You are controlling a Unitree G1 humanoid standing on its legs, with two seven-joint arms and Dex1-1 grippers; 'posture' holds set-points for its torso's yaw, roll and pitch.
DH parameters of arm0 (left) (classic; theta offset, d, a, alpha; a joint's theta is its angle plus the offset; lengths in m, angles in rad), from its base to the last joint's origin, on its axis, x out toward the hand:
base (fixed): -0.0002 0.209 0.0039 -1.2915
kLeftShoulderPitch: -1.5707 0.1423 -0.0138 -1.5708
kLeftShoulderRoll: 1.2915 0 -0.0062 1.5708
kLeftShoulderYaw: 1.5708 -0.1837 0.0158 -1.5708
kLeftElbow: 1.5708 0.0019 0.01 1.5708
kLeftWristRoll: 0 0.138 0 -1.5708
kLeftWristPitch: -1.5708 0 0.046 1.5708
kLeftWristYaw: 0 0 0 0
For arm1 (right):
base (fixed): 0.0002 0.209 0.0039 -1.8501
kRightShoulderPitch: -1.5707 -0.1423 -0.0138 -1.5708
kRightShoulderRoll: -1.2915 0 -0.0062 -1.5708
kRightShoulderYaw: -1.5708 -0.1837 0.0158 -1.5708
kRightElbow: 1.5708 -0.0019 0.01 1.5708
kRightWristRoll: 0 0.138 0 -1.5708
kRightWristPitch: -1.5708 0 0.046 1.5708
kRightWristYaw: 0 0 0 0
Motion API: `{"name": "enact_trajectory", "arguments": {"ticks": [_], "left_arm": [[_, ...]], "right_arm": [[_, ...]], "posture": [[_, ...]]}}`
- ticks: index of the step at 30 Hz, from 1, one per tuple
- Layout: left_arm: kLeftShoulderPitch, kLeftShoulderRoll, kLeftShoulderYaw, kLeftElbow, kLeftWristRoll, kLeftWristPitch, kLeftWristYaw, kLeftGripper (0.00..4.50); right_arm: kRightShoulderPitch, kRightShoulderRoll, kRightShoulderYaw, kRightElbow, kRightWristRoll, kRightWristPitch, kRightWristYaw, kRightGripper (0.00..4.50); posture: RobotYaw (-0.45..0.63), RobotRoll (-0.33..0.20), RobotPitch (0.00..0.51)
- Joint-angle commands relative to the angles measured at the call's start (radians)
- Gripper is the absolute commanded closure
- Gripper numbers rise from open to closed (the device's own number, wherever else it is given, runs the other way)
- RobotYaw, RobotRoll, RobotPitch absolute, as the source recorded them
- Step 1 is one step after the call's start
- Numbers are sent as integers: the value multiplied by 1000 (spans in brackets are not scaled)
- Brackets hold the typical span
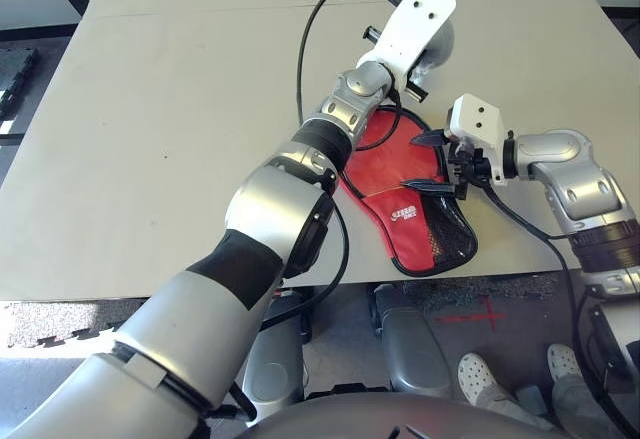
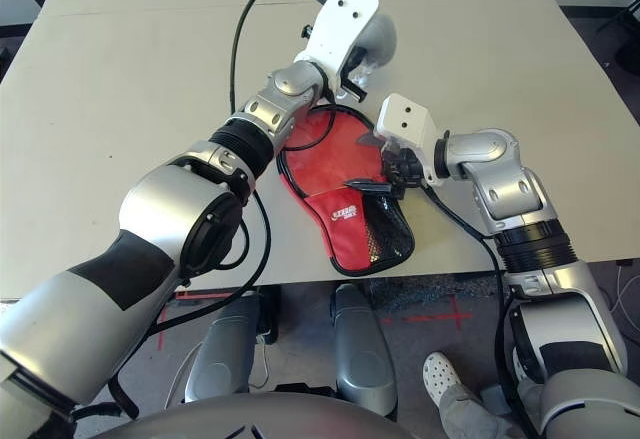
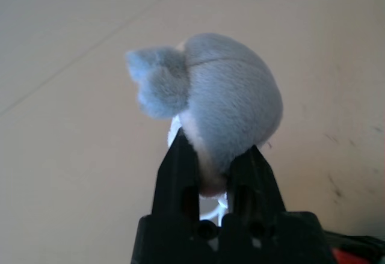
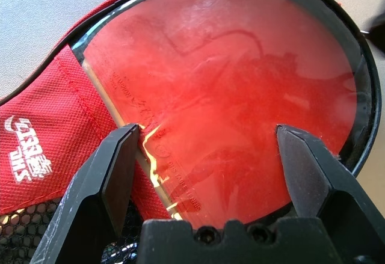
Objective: Store the ping-pong paddle in its case and zip it.
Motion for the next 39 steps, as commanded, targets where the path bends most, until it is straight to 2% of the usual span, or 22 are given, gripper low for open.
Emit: {"name": "enact_trajectory", "arguments": {"ticks": [1, 7, 9, 13, 18, 20, 23, 26, 28, 32, 35, 39], "left_arm": [[-7, -92, -5, -36, -19, -2, -79, 2277], [-55, -22, 13, -56, -40, 4, -135, 37], [-66, -1, 17, -59, -43, 5, -147, 37], [-84, 113, 4, -77, -31, 6, -234, 37], [-55, 211, -32, -108, -18, -4, -339, 37], [-19, 275, -48, -134, -10, -18, -393, 37], [63, 353, -67, -200, -11, -23, -454, 37], [149, 385, -84, -299, -26, -8, -514, 37], [205, 396, -95, -376, -36, 9, -552, 37], [388, 418, -127, -666, -80, 121, -631, 37], [484, 426, -145, -837, -102, 207, -643, 37], [579, 429, -162, -979, -118, 296, -628, 37]], "right_arm": [[65, 8, 76, 46, -39, 35, 8, 0], [56, 15, 83, 61, -43, 29, 8, 0], [55, 17, 85, 64, -44, 27, 7, 0], [47, 22, 87, 80, -46, 18, 10, 0], [44, 29, 89, 90, -51, 12, 11, 0], [41, 31, 89, 96, -52, 8, 12, 0], [38, 33, 88, 108, -53, 1, 13, 0], [36, 34, 88, 115, -54, -4, 14, 0], [36, 35, 87, 118, -55, -7, 15, 0], [27, 36, 87, 128, -57, -11, 17, 0], [28, 33, 86, 129, -57, -14, 19, 0], [25, 30, 86, 129, -58, -13, 21, 0]], "posture": [[-169, 0, 237], [-154, 0, 240], [-143, 0, 241], [-140, 0, 241], [-114, 0, 246], [-108, 0, 247], [-108, 0, 247], [-97, 0, 245], [-96, 0, 244], [-95, 0, 243], [-101, 0, 244], [-105, 0, 241]]}}
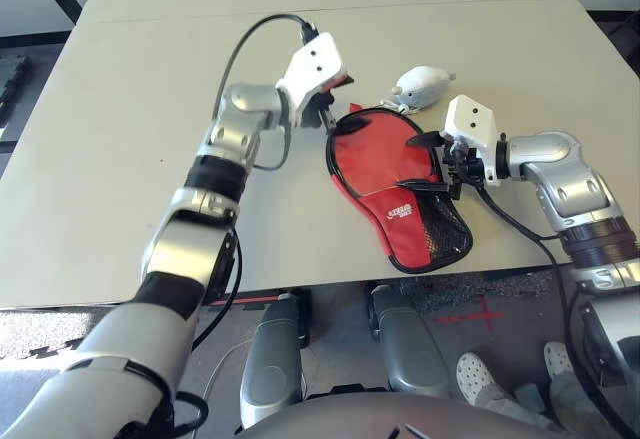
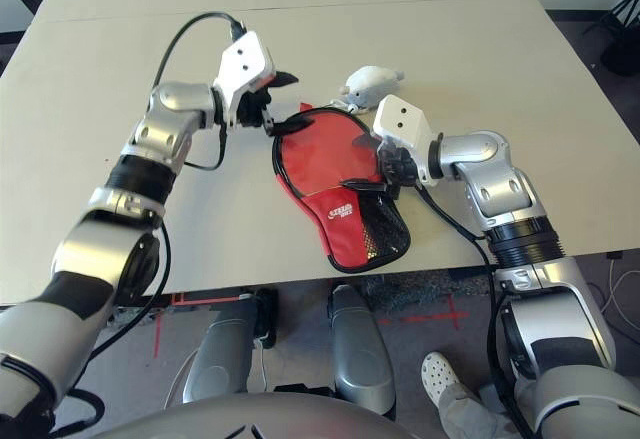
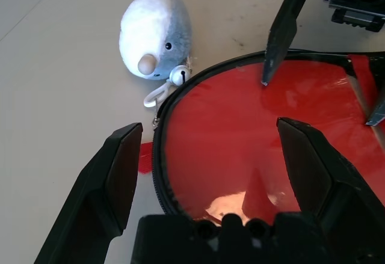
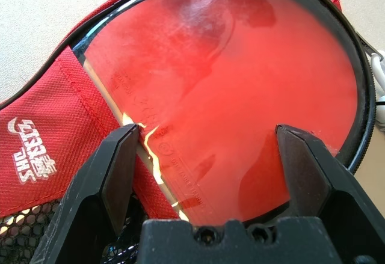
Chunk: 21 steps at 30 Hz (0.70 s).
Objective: Store the ping-pong paddle in its case and zip it.
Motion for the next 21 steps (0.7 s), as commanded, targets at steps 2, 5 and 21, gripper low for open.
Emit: {"name": "enact_trajectory", "arguments": {"ticks": [2, 5, 21], "left_arm": [[84, 11, -37, -130, -23, 89, 10, 37], [120, 20, -56, -166, -21, 116, 26, 37], [219, 25, -141, -137, 1, 138, 116, 37]], "right_arm": [[54, -6, 78, 50, -56, 23, 13, 0], [55, -9, 78, 47, -56, 23, 14, 0], [0, -21, 26, 62, -17, 59, 19, 0]], "posture": [[-105, 0, 240], [-105, 0, 238], [-115, 0, 235]]}}
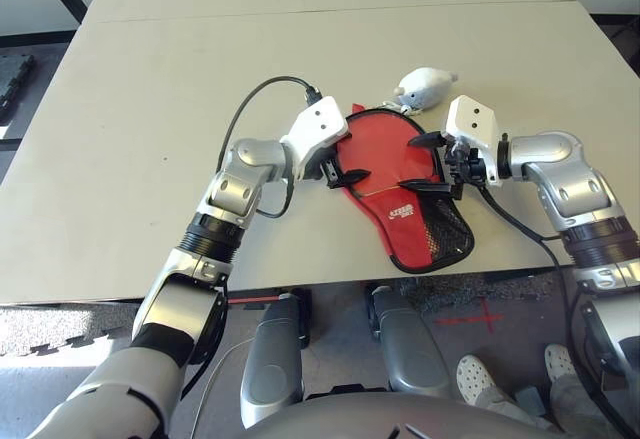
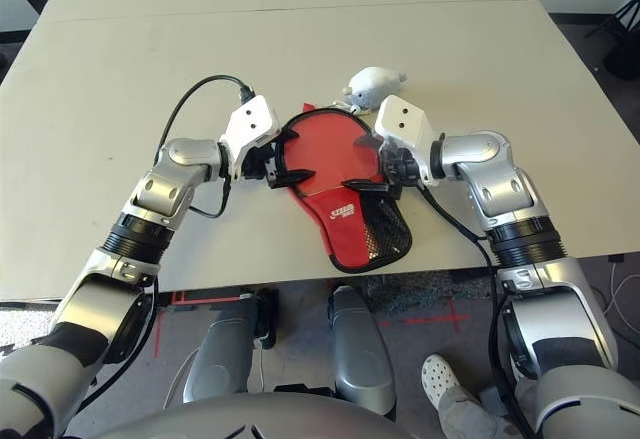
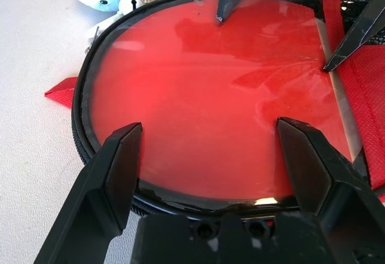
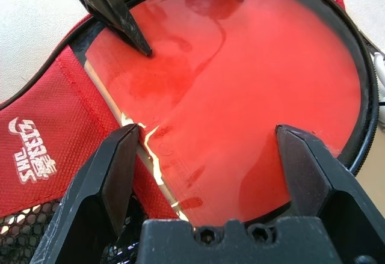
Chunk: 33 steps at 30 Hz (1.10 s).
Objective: Store the ping-pong paddle in its case and zip it.
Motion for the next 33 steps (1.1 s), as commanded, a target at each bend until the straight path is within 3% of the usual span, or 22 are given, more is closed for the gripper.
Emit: {"name": "enact_trajectory", "arguments": {"ticks": [1, 9, 20, 28, 33], "left_arm": [[38, 3, -38, 31, 17, 7, 7, 37], [62, 0, -66, 14, 22, 18, 12, 37], [95, 0, -87, -59, 15, 69, 13, 37], [117, 2, -103, -126, 6, 117, 15, 37], [128, 10, -108, -158, 0, 139, 18, 37]], "right_arm": [[-4, -18, 10, 53, -2, 55, 19, 0], [-228, -34, -101, 195, 105, 168, 46, 0], [-543, 40, -159, 683, 59, 70, -75, 0], [-662, 94, -195, 971, 5, -9, -296, 0], [-670, 111, -224, 1037, -15, 2, -391, 0]], "posture": [[-115, 0, 235], [-117, 0, 234], [-105, 0, 242], [-94, 0, 248], [-77, 0, 255]]}}
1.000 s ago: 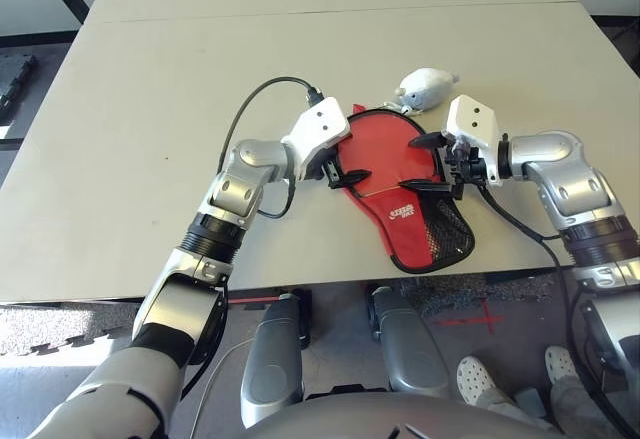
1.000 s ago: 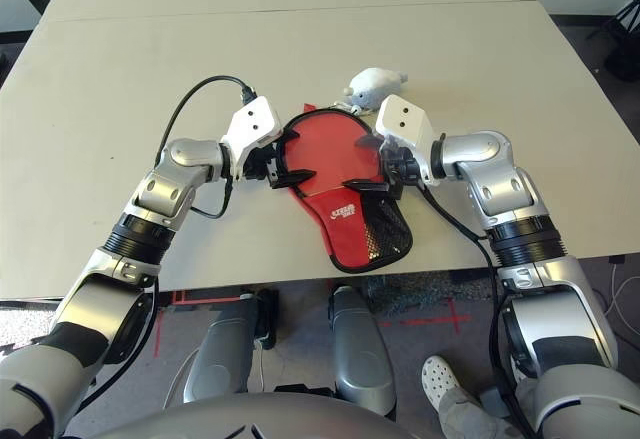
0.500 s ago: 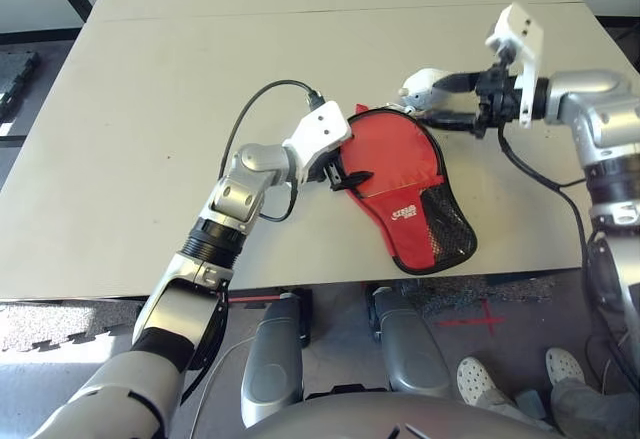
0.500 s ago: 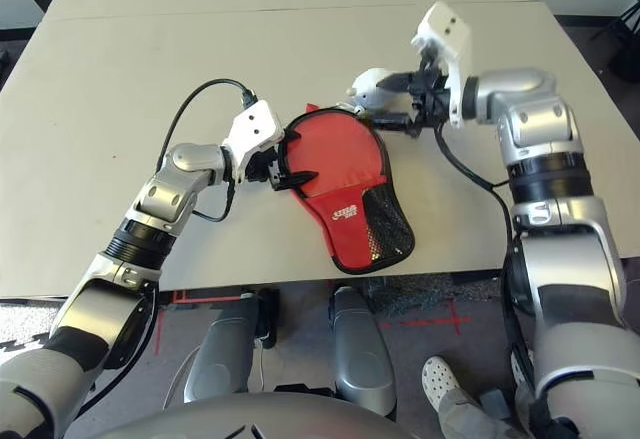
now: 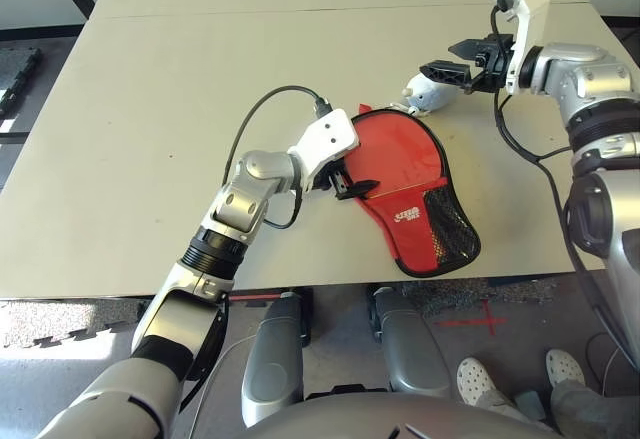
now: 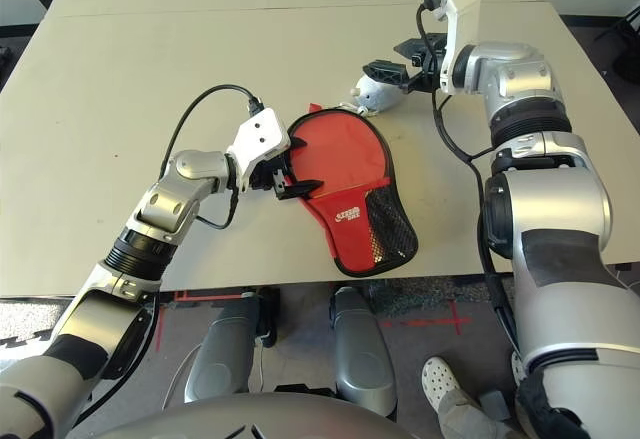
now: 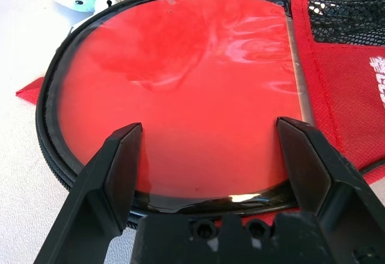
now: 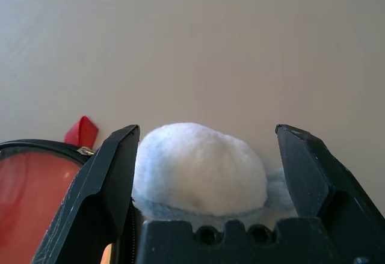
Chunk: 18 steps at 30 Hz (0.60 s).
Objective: Store the ping-pong paddle in its case and zip it.
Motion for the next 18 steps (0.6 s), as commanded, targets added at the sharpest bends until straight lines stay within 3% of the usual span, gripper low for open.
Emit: {"name": "enact_trajectory", "arguments": {"ticks": [1, 18], "left_arm": [[52, 13, -54, 1, 13, 47, -4, 37], [54, 20, -61, -12, 8, 55, 9, 37]], "right_arm": [[-5, 9, -30, 42, -14, 15, -53, 0], [33, 45, -61, 58, -47, 151, 16, 0]], "posture": [[-71, 0, 258], [-61, 0, 260]]}}
